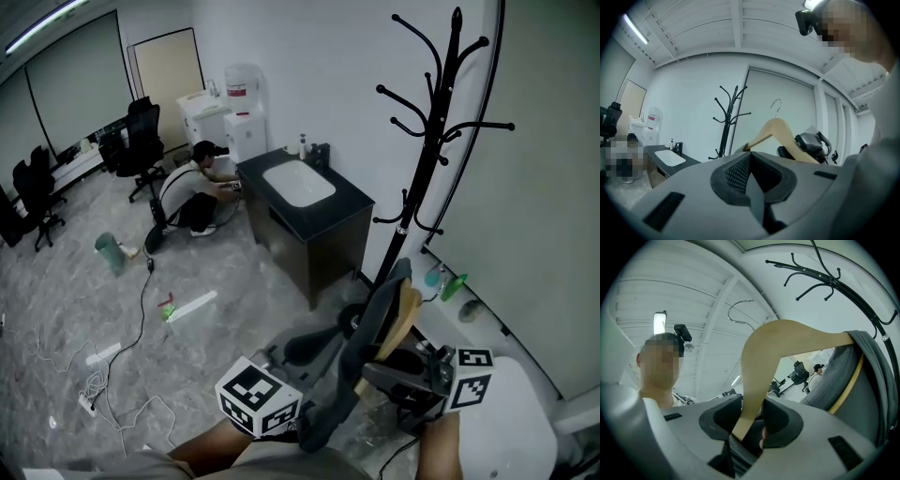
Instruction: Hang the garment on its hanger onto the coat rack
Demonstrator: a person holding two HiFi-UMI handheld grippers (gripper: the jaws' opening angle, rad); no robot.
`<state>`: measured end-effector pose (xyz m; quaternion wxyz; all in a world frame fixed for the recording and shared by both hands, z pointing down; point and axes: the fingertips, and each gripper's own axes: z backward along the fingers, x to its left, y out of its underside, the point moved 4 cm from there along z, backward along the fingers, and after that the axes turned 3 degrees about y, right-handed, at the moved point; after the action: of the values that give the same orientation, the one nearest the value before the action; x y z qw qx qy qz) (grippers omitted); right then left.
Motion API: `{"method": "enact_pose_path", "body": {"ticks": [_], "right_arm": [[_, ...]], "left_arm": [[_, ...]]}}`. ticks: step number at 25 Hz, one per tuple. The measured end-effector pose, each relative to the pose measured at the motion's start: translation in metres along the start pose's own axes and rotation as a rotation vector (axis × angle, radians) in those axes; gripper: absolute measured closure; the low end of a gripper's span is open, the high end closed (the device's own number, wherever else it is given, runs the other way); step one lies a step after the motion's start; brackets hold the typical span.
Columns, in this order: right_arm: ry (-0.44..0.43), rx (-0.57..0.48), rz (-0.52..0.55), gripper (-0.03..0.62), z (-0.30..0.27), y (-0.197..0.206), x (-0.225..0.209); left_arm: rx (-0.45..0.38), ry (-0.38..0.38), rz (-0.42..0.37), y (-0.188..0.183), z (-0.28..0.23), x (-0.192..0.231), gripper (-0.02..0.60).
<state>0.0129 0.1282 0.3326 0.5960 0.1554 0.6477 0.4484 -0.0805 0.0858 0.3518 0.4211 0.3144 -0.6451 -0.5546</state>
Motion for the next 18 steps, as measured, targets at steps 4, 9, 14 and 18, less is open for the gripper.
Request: {"method": "enact_pose_path", "body": {"ticks": [4,9,14,18], "right_arm": [[0.012,0.001,0.015,0.462,-0.029,-0.028,-0.039],[0.012,0.026,0.012,0.462,-0.062,-0.066,-0.085],[-0.035,0.042,0.017,0.462,-0.080,-0.099,-0.129],[-0.073,0.064,0.009,0.461,-0.091,-0.129,-0.167]], "left_arm": [[-0.005,-0.007,-0.008,-0.011,-0.016,0.051,0.577],[-0.013,-0.034,-0.010,-0.027,-0.037,0.101,0.576],[-0.015,-0.061,-0.014,-0.029,-0.068,0.143,0.577],[-0.026,-0.098,-0.022,-0.039,-0.100,0.181,0.577]]}}
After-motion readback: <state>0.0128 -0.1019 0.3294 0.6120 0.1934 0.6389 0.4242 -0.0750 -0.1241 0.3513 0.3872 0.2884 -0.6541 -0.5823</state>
